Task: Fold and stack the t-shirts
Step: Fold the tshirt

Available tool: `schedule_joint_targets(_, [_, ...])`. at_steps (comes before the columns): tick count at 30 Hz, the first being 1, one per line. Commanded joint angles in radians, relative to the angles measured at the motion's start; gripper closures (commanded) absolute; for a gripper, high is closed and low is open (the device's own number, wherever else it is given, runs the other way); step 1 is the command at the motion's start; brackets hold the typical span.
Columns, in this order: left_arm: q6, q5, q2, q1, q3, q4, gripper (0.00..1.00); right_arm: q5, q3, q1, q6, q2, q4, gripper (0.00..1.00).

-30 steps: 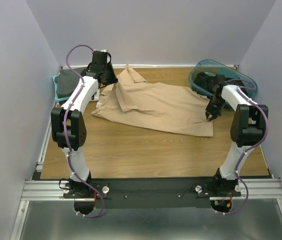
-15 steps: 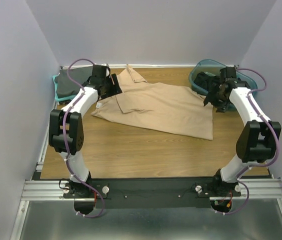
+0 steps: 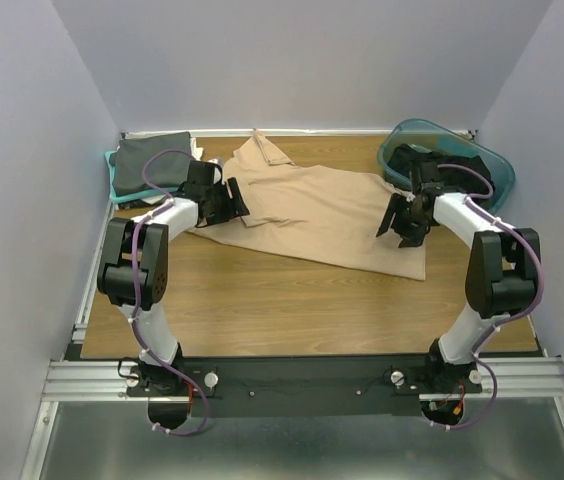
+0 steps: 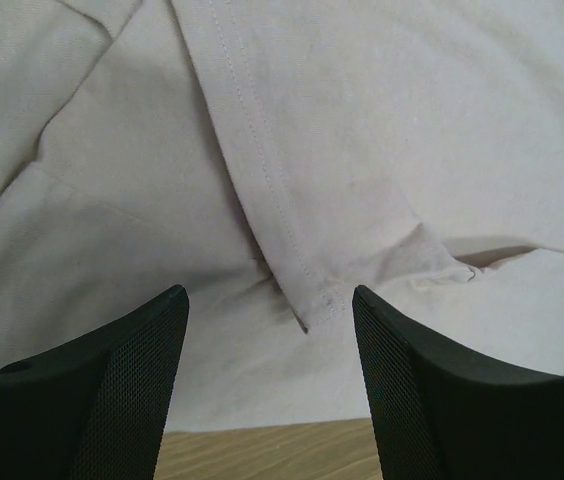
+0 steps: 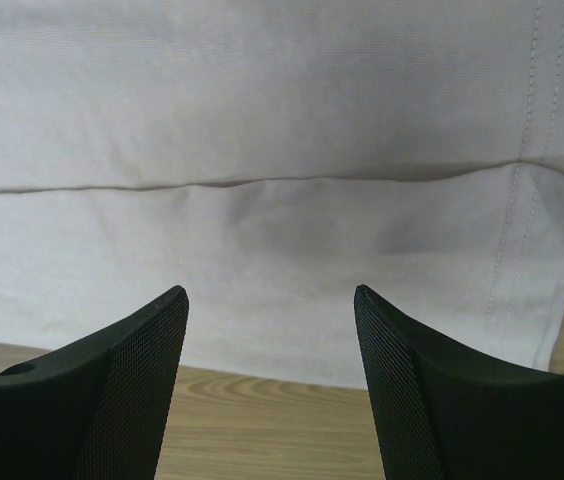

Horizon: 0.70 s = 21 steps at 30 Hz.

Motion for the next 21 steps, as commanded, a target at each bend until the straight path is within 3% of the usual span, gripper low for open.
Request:
schedule_joint_targets(1, [0.006, 0.025, 0.010, 0.010, -0.042, 0.070, 0.25, -0.013, -0.036, -0.005, -0.014, 0.038, 0.063, 0.26])
schedule_joint_targets(9, [-0.014, 0.012, -0.023, 0.025, -0.183, 0.093, 0.26, -0.002, -0.150, -0.004, -0.023, 0.054, 0.063, 0.26])
schedule_joint_targets(21, [-0.069, -0.006, -0.191, 0.038, -0.389, 0.029, 0.25, -0.033, -0.313, -0.004, 0.075, -0.089, -0.052, 0.26])
